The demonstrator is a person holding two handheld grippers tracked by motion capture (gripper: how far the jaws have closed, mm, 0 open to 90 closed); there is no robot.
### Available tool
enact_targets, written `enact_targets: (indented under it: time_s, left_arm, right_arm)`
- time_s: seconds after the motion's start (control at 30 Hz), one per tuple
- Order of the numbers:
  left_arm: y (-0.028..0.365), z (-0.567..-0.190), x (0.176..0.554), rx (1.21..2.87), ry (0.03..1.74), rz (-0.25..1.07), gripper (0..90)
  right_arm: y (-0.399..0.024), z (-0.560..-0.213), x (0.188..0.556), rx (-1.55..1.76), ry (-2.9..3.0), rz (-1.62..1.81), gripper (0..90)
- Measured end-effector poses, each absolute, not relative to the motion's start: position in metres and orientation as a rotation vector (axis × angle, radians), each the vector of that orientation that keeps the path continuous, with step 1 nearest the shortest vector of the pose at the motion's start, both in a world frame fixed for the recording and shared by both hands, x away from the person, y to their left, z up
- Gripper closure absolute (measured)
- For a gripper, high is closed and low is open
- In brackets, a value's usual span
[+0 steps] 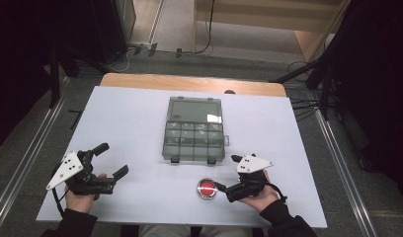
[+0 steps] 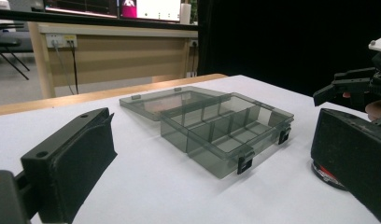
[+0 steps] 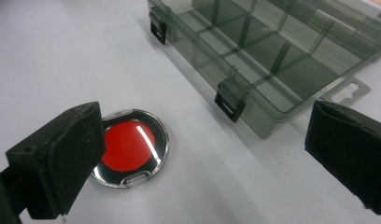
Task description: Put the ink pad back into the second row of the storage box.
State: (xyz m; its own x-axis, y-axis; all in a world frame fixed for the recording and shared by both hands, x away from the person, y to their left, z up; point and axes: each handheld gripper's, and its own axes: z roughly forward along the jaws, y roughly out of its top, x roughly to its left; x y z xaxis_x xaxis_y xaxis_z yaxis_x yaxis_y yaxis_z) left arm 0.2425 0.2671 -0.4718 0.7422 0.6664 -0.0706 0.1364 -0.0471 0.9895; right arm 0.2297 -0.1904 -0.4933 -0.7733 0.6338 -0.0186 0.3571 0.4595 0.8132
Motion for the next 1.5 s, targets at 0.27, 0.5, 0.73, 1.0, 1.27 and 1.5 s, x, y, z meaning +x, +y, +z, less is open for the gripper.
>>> enact_targets:
  time_s: [0.27, 0.5, 0.73, 1.0, 1.27, 1.5]
  left_arm:
    - [0.267, -0.472, 0.243, 1.588, 0.667, 0.479, 0.0]
    - [0.267, -0.472, 0.243, 1.589, 0.665, 0.478, 0.0]
    - [0.267, -0.472, 0.243, 1.593, 0.666, 0.477, 0.0]
    - [0.267, -0.472, 0.243, 1.592, 0.665, 0.476, 0.0]
    - [0.266, -0.472, 0.243, 1.592, 0.665, 0.473, 0.0]
    - [0.267, -0.472, 0.243, 1.592, 0.664, 0.474, 0.0]
  right_arm:
    - [-0.175, -0.490, 0.236, 0.779, 2.503, 1.141, 0.0]
    - [-0.164, -0.491, 0.241, 0.756, 2.570, 1.082, 0.0]
    - [-0.159, -0.492, 0.244, 0.746, 2.622, 1.027, 0.0]
    - [-0.154, -0.491, 0.246, 0.729, 2.661, 0.986, 0.0]
    - [-0.145, -0.493, 0.246, 0.666, 2.726, 0.912, 0.0]
    - [-0.136, -0.493, 0.245, 0.583, 2.788, 0.850, 2.2]
